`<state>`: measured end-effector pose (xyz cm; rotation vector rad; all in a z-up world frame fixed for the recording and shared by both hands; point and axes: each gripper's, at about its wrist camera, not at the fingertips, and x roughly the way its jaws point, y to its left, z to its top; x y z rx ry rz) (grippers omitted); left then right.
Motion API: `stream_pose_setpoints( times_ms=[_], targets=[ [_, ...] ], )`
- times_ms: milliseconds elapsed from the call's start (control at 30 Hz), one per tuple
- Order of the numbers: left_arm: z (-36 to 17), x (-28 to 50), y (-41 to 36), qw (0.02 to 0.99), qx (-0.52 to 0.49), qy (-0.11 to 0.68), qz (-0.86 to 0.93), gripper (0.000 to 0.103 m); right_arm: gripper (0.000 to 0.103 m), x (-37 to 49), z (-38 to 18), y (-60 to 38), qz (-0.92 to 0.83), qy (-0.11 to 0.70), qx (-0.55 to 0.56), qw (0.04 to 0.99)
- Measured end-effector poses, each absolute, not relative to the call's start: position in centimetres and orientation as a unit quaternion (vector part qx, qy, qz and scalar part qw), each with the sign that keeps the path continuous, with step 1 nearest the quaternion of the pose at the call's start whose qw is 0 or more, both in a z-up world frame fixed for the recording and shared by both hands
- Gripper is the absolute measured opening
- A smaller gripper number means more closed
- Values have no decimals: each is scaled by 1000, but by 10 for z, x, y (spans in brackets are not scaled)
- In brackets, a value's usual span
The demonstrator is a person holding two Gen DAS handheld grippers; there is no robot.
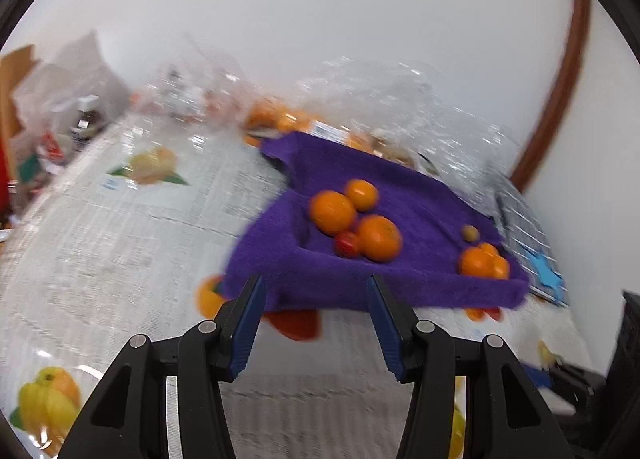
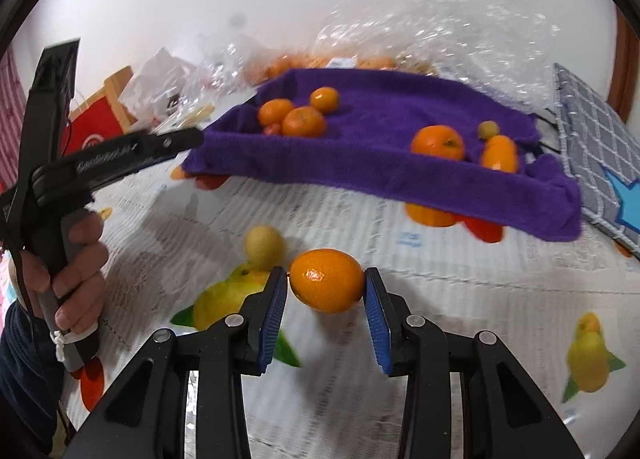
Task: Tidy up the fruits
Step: 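Close the right gripper on a loose orange on the cloth while the left gripper approaches a yellow fruit, then close the left gripper on the small yellow fruit while the right gripper lifts the orange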
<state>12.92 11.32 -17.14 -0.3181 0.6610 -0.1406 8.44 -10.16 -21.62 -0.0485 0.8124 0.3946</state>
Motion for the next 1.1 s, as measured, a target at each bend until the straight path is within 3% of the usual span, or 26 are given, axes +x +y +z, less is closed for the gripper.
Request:
stream_pose_setpoints(
  times_ms=[267, 567, 633, 733, 1100],
  targets=[
    [-176, 118, 64, 905, -114, 356, -205, 50, 39, 83, -210, -160, 115, 376, -10, 919],
    [-187, 119, 41, 890, -79, 395, -213, 48, 39, 84, -220, -205, 82, 380, 26, 921],
    [-188, 119, 38, 889, -71, 397, -215, 45, 39, 84, -223, -207, 84, 381, 30, 920],
    [-190, 119, 31, 883, -61, 404, -230, 26, 39, 84, -221, -207, 93, 376, 42, 921],
    [-182, 113, 41, 894, -88, 371, -236, 26, 39, 85, -223, -200, 93, 381, 26, 920]
  ],
)
